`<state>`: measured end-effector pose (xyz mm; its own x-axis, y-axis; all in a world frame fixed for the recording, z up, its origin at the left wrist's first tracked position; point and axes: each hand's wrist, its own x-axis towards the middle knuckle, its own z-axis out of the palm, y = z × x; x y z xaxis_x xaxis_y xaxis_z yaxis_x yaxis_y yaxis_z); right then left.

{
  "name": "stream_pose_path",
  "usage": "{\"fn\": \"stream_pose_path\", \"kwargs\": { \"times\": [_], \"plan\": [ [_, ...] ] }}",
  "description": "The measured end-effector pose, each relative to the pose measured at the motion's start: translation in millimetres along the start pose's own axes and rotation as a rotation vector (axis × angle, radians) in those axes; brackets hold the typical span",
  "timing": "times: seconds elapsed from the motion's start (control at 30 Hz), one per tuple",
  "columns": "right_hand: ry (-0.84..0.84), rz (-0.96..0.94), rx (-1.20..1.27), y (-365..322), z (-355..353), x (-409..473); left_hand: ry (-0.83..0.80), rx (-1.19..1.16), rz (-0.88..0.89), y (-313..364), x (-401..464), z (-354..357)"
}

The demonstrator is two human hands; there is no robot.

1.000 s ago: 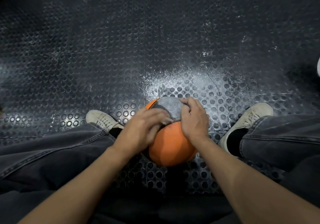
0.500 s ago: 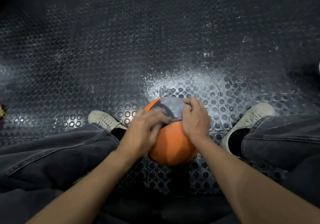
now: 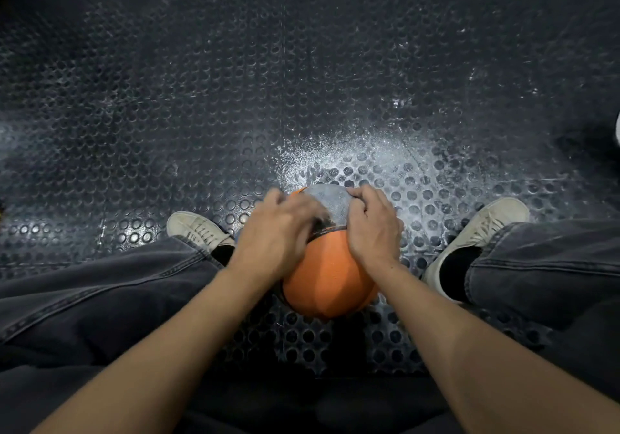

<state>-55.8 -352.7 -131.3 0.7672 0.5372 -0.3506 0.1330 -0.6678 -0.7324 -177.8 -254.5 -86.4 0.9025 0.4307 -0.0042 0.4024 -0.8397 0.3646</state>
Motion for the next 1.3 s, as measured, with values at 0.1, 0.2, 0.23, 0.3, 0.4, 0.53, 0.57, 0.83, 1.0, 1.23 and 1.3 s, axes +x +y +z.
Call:
{"fn": "stream_pose_path", "kwargs": {
  "times": [0.1, 0.2, 0.23, 0.3, 0.4, 0.53, 0.57, 0.83, 1.0, 1.23, 1.3],
  "plan": [
    [0.021, 0.0, -0.01, -1.5, 0.9, -2.1, 0.033, -0.008, -0.064, 10.2, 1.4, 3.6],
    [0.029, -0.001, 0.029, -0.8, -1.1, -2.0, -0.09, 0.026, 0.206, 28.9, -19.0, 13.0],
    [0.02, -0.002, 0.038, -1.6, -1.6, -2.8, -0.085, 0.024, 0.187, 18.9, -16.0, 10.3],
    [0.008, -0.001, 0.019, -3.0, -1.7, -2.3, 0.005, -0.016, -0.055, -7.2, 3.1, 8.8],
    [0.013, -0.006, -0.022, -3.5, 1.3, -2.5, 0.021, -0.059, -0.186, -8.6, 8.5, 6.4],
    [0.028, -0.002, 0.011, 4.0, -1.6, 0.4, -0.084, -0.077, 0.15, 18.8, -13.5, -0.3],
    [0.027, -0.01, 0.007, 4.3, -1.5, -0.4, -0.062, -0.086, 0.095, 5.8, -9.7, 0.9],
    [0.043, -0.007, -0.009, 6.6, -1.7, 2.5, -0.031, -0.223, -0.02, 3.3, -16.6, 5.3],
    [0.018, -0.049, -0.011, 4.6, -0.3, 4.3, 0.059, -0.282, -0.305, -37.6, -3.4, 10.4],
    [0.028, -0.022, -0.015, 6.2, -3.2, 14.2, 0.006, -0.237, -0.023, -18.4, -22.4, 13.8],
    [0.007, -0.023, 0.021, 11.1, -7.2, 17.9, -0.015, -0.211, 0.047, -30.8, -20.1, 15.6]
  ]
}}
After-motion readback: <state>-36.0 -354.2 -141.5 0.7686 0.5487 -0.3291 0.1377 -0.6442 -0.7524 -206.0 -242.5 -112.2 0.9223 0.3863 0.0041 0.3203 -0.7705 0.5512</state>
